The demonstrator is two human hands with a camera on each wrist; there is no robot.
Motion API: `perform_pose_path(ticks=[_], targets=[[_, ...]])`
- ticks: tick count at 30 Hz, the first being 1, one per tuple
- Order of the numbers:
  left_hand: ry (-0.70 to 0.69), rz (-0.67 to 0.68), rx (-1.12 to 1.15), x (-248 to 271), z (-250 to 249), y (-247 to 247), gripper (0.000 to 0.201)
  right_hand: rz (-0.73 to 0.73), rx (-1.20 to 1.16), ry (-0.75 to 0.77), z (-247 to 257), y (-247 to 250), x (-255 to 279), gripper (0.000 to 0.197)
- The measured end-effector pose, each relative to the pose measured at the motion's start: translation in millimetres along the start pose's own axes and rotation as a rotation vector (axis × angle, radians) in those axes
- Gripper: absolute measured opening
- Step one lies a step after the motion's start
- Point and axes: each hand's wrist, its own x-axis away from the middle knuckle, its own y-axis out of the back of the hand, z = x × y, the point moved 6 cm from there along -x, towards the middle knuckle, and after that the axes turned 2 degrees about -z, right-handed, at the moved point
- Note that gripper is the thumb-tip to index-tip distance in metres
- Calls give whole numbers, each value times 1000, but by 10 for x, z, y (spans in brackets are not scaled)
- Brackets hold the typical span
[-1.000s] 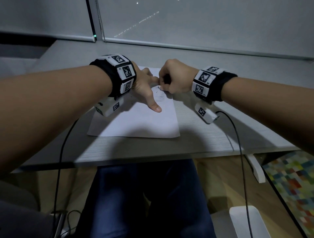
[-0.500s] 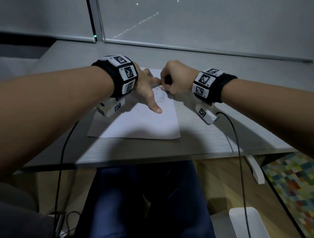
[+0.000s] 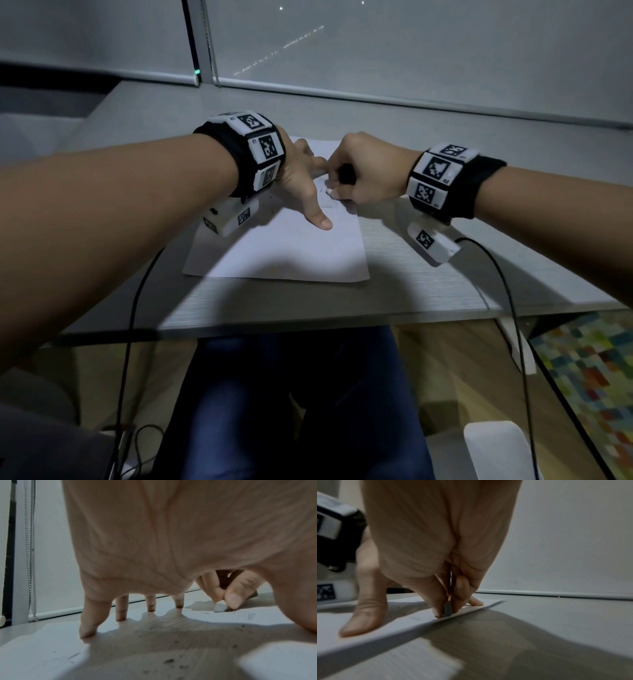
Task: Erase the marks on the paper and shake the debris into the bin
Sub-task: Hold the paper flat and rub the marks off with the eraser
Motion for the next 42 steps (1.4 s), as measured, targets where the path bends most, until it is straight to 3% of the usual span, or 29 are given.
perform_pose_path(ticks=[6,13,19,23,27,31,33,37,42], targets=[[2,-18,-2,-14,-18,18,130,-89,44,-71,-143,88,-98,12],[-14,-1,1,9,-21,-10,141,29,23,24,71,-14,92,22],[17,-26,5,18,-24,5,125,-69,72,-57,-59,37,-49,29],[4,-34,4,32,-25,7,124,-45,53,-9,45,-17,90,35],[8,-41,27,54,-31,29,127,35,-7,4,89,-28,235,25],[-22,-31,77,97,3,41,130,-148,9,-137,-120,192,97,25],[-18,-26,98,117,19,31,125,-153,19,-172,-148,204,15,21],[-8,-42,45,110,9,2,128,-129,54,-147,-114,67,-73,10],[-11,-37,-6,117,-23,6,123,-92,69,-67,-52,-17,-14,13]])
